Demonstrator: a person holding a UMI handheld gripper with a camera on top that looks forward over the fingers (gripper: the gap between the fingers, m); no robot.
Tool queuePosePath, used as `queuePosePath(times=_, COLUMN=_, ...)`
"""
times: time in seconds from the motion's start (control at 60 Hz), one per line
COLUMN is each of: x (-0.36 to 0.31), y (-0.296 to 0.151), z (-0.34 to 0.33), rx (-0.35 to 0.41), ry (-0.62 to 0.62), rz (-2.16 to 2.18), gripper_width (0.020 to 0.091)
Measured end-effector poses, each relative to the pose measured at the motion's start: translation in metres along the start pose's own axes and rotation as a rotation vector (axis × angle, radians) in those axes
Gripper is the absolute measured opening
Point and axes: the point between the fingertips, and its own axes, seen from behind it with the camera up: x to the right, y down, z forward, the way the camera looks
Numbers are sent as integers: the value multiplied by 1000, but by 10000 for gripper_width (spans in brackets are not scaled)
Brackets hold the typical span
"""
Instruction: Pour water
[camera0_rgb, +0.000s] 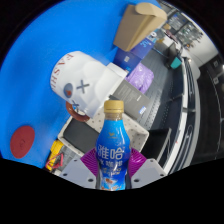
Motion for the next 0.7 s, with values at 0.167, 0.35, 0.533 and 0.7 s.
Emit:
queuePosePath(times=0.167, x=5, y=23, z=-11, rx=-30, ry=-19, rz=300, gripper_width=348)
queuePosePath(times=0.35, x=-22, y=24, z=-26, rx=-25, ry=-186, rz=1051, gripper_width=348)
queuePosePath(times=0.533, x=-35, y=22, z=-41, rx=13, ry=-338, rz=1749, gripper_width=365)
queuePosePath(times=0.7, x=-56, y=28, z=-49, rx=0, ry=-326, rz=2056, gripper_width=365)
